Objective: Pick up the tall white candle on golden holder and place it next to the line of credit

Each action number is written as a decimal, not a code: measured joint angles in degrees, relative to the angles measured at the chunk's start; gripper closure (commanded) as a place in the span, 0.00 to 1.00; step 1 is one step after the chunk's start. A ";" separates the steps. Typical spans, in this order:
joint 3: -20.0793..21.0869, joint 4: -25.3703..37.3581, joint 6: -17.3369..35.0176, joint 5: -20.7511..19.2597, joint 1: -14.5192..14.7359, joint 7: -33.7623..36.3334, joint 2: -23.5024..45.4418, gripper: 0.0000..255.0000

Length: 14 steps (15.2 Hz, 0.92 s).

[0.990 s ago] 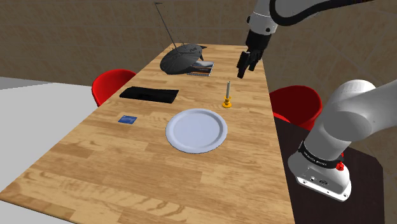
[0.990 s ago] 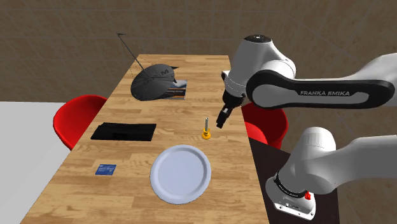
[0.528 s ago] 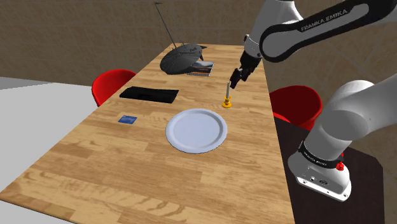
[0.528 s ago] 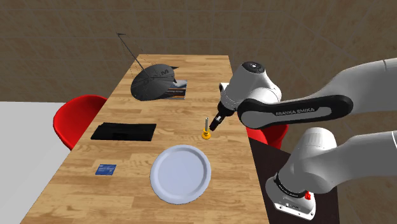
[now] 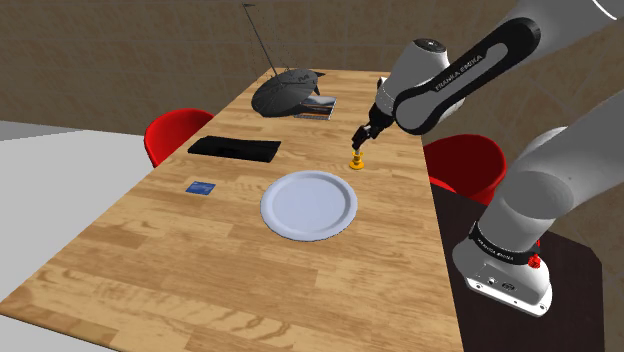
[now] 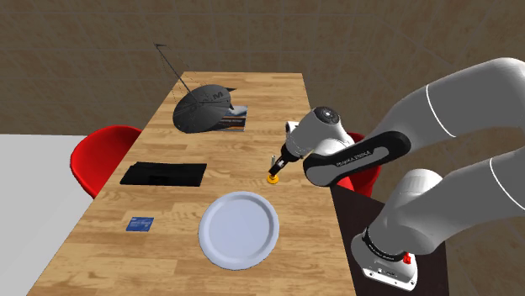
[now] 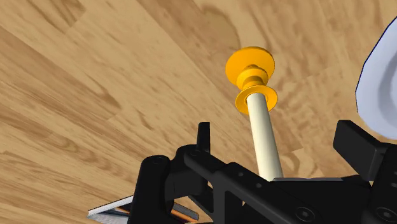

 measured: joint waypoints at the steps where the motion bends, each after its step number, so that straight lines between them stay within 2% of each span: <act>1: 0.08 0.17 1.05 -0.05 -0.08 0.07 1.12 0.00; 5: 0.35 0.88 5.53 -0.25 -0.37 0.29 6.21 0.00; 11: 0.30 1.08 6.50 -0.28 -0.42 0.21 7.34 0.00; 12: 0.30 1.08 6.50 -0.28 -0.42 0.21 7.34 1.00; 14: 0.30 1.08 6.50 -0.28 -0.42 0.21 7.34 1.00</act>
